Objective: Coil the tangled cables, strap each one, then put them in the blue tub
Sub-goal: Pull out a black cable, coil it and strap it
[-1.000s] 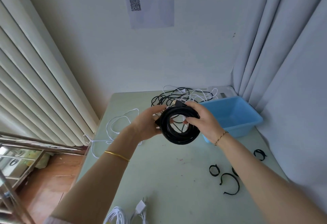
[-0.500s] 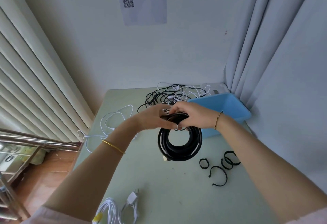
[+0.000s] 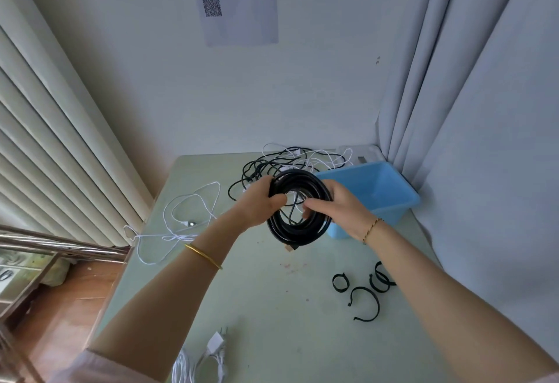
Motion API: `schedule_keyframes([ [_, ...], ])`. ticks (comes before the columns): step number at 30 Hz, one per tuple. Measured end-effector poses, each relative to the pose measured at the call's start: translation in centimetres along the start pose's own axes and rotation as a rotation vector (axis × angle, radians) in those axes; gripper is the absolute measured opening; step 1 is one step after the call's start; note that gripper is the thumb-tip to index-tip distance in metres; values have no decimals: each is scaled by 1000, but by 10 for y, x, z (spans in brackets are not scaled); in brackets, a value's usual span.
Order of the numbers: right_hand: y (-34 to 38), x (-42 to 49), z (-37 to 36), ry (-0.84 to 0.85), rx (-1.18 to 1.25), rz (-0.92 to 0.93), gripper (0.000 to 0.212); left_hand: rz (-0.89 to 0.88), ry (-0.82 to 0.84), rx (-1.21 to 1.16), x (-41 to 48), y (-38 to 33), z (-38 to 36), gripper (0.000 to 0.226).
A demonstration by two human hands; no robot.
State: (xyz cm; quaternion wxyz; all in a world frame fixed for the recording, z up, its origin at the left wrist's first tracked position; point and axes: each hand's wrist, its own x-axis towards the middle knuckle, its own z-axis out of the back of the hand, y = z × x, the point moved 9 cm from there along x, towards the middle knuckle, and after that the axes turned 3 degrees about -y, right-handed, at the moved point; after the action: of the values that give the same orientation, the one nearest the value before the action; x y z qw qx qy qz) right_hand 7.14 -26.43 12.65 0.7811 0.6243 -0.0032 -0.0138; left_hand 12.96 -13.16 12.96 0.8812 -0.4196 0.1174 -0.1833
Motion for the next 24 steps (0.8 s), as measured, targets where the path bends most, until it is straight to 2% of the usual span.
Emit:
schedule_keyframes([
  [2,-9,1,-3,-25,91,-30,5,19,-5,-14,0,4,-4,10],
  [5,-12,2,-4,0,-30,-42,7,121,139,-12,-1,13,-12,11],
  [6,-12,1,-5,33,-77,-46,7,142,233,52,-4,15,-16,19],
  [7,-13,0,-5,70,-105,-54,7,153,304,135,-6,19,-18,36],
  [9,-16,-2,-7,151,-168,-59,5,107,271,230,-4,13,-11,81],
  [10,-17,-2,-9,189,-221,-53,8,50,220,194,-3,1,-8,91],
  [11,-17,-3,-12,227,-280,-38,11,-8,204,138,-2,-11,-11,90],
  [13,-13,-4,-16,272,-359,3,11,-86,294,131,-1,-26,-26,59],
  [14,-10,-5,-16,275,-356,25,12,-90,370,116,-4,-28,-37,39],
  [16,-2,-6,-12,252,-303,60,14,-22,460,-46,-8,-22,-49,20],
  [18,-3,-8,-4,219,-271,59,16,51,478,-222,-12,-15,-54,16],
  [24,-21,-12,19,90,-138,47,27,26,412,-493,-14,-22,-72,33],
])
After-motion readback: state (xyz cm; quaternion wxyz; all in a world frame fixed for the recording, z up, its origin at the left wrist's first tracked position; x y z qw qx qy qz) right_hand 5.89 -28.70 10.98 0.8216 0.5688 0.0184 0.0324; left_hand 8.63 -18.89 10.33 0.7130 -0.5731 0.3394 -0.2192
